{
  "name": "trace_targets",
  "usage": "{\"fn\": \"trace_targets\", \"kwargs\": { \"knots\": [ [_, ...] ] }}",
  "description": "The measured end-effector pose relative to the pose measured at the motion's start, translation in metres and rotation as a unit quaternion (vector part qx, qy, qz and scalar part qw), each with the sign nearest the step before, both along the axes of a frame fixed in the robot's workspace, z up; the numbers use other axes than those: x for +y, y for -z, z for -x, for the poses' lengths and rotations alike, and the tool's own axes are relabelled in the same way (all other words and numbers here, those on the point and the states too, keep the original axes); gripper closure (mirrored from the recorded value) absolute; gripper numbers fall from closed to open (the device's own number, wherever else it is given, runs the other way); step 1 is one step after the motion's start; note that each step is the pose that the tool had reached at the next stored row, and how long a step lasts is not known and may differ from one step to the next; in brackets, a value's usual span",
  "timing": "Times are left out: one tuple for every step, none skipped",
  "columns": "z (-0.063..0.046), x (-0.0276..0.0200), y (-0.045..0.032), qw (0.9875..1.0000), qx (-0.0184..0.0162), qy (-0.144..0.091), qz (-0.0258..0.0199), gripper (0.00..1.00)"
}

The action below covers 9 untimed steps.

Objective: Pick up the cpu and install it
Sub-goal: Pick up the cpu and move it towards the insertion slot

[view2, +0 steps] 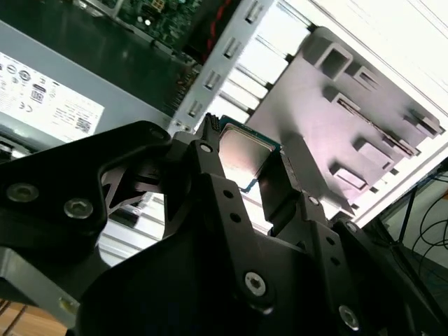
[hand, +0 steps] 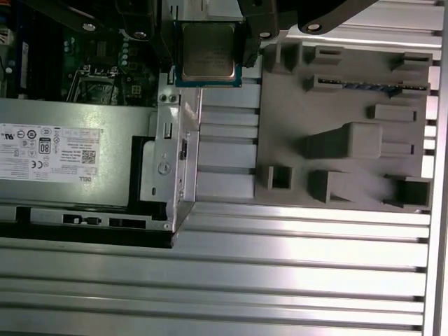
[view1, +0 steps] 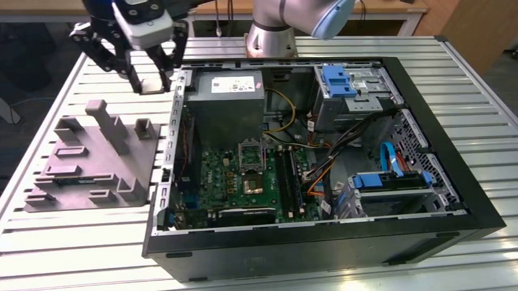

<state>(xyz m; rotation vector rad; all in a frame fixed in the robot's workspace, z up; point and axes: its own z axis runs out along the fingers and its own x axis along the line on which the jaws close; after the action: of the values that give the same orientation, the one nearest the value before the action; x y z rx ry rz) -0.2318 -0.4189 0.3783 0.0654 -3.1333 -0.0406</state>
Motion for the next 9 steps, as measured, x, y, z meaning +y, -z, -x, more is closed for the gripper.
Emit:
{"fn": "trace_targets", "kwargs": {
  "knots": [
    [-0.005,0.0000,0.0001,1.0000,0.0000,0.000,0.0000,0.53],
    [-0.009,0.0000,0.0002,1.0000,0.0001,0.000,0.0000,0.53],
    [-0.013,0.0000,0.0003,1.0000,0.0001,0.000,0.0000,0.53],
    [-0.018,0.0000,0.0004,1.0000,0.0001,0.000,0.0000,0.53],
    [-0.023,0.0000,0.0005,1.0000,0.0001,0.000,0.0000,0.53],
    [-0.027,0.0000,0.0006,1.0000,0.0001,0.000,0.0000,0.53],
    [-0.032,0.0000,0.0007,1.0000,0.0001,0.000,0.0000,0.53],
    [-0.036,0.0000,0.0008,1.0000,0.0001,0.000,0.0000,0.53],
    [-0.041,0.0000,0.0009,1.0000,0.0002,0.000,0.0000,0.53]
  ]
}}
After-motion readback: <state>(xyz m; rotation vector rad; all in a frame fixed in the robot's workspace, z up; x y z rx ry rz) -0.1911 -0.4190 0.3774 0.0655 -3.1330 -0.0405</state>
